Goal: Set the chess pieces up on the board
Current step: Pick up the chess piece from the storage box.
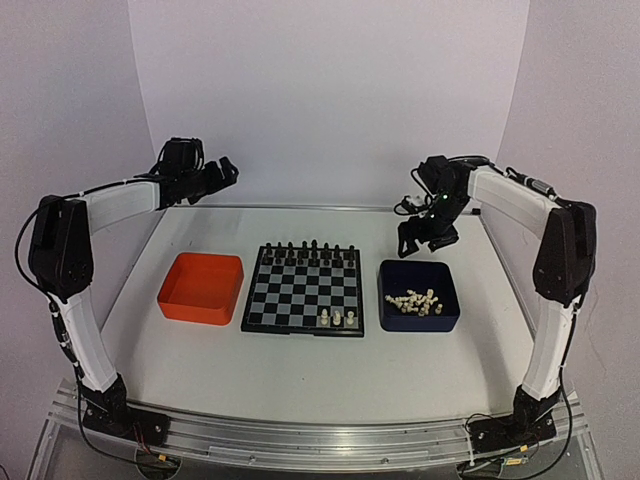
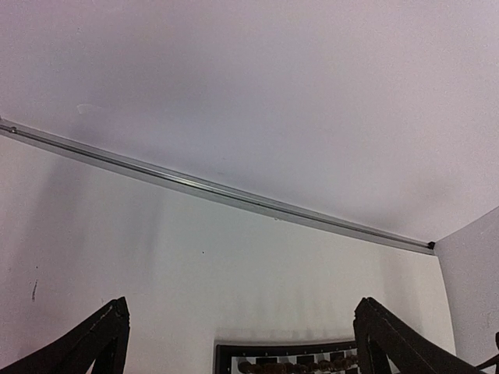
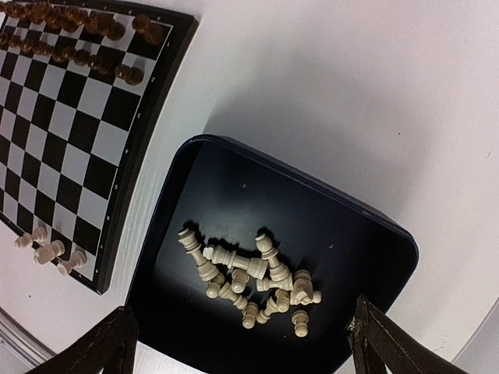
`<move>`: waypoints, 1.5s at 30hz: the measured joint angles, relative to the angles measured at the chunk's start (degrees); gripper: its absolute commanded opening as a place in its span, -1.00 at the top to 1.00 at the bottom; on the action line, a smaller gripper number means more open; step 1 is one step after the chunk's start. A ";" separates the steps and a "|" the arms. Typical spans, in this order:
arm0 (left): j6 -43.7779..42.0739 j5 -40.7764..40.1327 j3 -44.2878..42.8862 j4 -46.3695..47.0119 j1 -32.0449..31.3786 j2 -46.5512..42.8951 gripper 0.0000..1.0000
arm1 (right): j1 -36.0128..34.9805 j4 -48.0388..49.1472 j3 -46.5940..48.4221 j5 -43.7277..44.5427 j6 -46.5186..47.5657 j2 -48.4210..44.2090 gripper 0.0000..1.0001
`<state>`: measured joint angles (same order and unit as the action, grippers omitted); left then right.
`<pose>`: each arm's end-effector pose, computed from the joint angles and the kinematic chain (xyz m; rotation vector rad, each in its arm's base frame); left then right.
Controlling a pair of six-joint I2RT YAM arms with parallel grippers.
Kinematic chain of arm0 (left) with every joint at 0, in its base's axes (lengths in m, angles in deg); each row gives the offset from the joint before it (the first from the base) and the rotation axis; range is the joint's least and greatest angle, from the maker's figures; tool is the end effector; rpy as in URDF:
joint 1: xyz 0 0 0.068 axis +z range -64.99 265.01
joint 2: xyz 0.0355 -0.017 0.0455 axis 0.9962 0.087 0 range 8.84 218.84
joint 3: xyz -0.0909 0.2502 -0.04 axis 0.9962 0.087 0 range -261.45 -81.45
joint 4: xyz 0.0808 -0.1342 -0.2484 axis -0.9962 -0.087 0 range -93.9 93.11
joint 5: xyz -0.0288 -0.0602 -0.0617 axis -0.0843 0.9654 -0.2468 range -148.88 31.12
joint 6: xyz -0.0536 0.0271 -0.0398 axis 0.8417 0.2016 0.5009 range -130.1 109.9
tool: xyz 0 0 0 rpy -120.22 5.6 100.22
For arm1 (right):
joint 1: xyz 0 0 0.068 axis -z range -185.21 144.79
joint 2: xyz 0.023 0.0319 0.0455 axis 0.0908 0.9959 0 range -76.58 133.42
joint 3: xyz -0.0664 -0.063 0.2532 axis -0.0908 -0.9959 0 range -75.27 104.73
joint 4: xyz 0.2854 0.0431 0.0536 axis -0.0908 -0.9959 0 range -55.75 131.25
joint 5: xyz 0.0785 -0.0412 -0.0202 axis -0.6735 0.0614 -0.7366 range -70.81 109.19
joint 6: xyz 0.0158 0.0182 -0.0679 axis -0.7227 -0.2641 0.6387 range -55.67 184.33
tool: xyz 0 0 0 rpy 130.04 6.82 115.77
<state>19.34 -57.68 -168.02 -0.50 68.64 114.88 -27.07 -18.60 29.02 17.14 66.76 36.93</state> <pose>0.4774 -0.1416 0.2748 -0.2153 2.0018 -0.5373 0.4230 0.1720 0.2420 -0.5946 2.7200 0.1357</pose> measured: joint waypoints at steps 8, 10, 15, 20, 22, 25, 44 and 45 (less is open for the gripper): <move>0.71 -2.74 0.11 2.23 -0.10 0.02 -0.99 | -0.19 -0.73 -1.48 -2.53 4.59 -0.04 -0.80; 0.84 -2.93 0.11 2.78 -0.10 0.03 -0.99 | -0.20 -0.79 -1.96 -2.87 5.69 -0.04 -0.78; 1.06 -2.90 0.11 3.72 -0.17 0.42 -0.99 | -0.20 -1.71 -2.47 -3.04 9.53 -0.04 -0.71; 1.05 -2.72 0.11 3.69 -0.41 0.95 -1.00 | -0.20 -2.23 -2.53 -2.89 15.70 -0.04 -0.68; 1.04 -2.65 0.11 3.62 -0.54 1.03 -1.00 | -0.20 -2.47 -2.53 -2.67 17.65 -0.04 -0.67; 1.04 -2.37 0.09 3.64 -0.69 1.03 -0.99 | -0.20 -2.85 -2.53 -2.09 19.76 -0.04 -0.67; 1.06 -2.21 -1.92 3.62 -0.95 3.59 -0.99 | -0.20 -7.22 -3.09 -1.74 18.19 0.20 -0.50; 1.06 -2.21 -1.92 3.59 -0.95 3.79 -0.99 | -0.20 -7.42 -2.36 -2.46 18.01 0.51 -0.45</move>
<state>20.41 -59.89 -169.94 3.09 67.69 118.67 -27.27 -26.02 26.66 14.68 84.77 37.44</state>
